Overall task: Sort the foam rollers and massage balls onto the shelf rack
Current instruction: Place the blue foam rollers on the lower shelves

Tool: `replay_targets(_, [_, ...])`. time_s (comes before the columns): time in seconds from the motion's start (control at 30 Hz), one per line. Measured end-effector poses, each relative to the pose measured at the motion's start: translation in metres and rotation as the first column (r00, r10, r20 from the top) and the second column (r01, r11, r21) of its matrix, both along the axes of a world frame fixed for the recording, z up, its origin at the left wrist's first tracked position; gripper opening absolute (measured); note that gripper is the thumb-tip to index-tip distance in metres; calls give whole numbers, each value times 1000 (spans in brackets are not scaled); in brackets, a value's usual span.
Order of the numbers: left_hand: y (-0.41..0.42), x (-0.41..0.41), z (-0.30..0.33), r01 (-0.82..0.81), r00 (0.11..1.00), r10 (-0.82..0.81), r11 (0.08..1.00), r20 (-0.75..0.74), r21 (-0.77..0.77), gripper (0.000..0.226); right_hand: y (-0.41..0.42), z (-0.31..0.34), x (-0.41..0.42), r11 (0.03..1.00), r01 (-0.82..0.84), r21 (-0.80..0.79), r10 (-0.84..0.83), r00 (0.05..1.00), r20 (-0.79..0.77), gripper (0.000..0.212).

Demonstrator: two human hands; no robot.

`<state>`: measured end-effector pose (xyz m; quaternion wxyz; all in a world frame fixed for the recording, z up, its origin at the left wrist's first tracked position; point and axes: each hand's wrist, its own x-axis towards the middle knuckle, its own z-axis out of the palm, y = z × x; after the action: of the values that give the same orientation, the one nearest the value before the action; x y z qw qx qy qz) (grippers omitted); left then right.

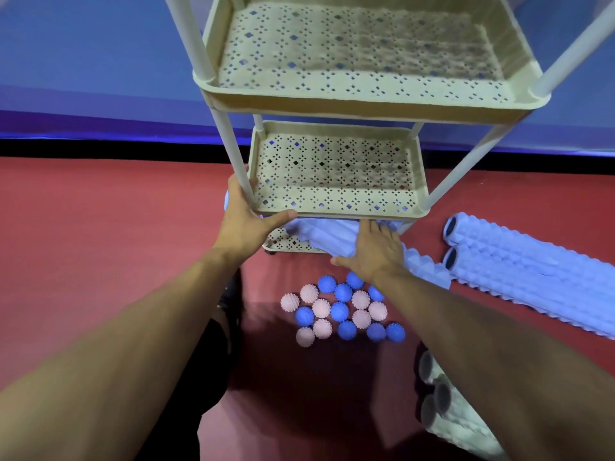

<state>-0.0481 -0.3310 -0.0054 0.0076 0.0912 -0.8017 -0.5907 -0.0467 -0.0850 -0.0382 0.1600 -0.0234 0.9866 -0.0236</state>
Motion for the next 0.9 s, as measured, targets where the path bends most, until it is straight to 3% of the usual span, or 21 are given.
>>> replay_targets(0.13, [-1, -2, -4, -41, 999, 41, 998, -10, 52, 86, -24, -7, -8, 999, -8, -50, 6, 999, -42, 90])
replay_targets(0.27, [-5, 1, -13, -15, 1000, 16, 1000, -14, 27, 76, -46, -11, -17, 999, -20, 27, 21, 999, -38, 68])
replay_targets(0.37, [-7, 5, -25, -36, 998, 36, 999, -45, -1, 96, -64, -19, -24, 1000, 1, -16, -2, 999, -36, 66])
replay_targets(0.47, [-5, 14, -37, -231, 964, 220, 971, 147, 58, 111, -75, -22, -27, 1000, -3, -30, 2, 999, -47, 79])
replay_targets(0.57, [9, 25, -53, -374, 828, 316, 927, 463, 37, 81, -74, -24, -28, 1000, -12, -10, 11, 998, -58, 79])
replay_targets(0.63, [27, 27, -60, -356, 774, 190, 919, 604, 168, 71, -69, -24, -27, 1000, -4, -16, 3, 999, -44, 74])
replay_targets(0.8, [81, 16, -57, -398, 758, -39, 763, 651, 509, 22, -53, -21, -28, 1000, -17, -14, 16, 998, -60, 50])
replay_targets(0.9, [92, 7, -60, -398, 780, -83, 697, 620, 596, 28, -45, -20, -28, 997, -20, -74, 17, 999, -33, 52])
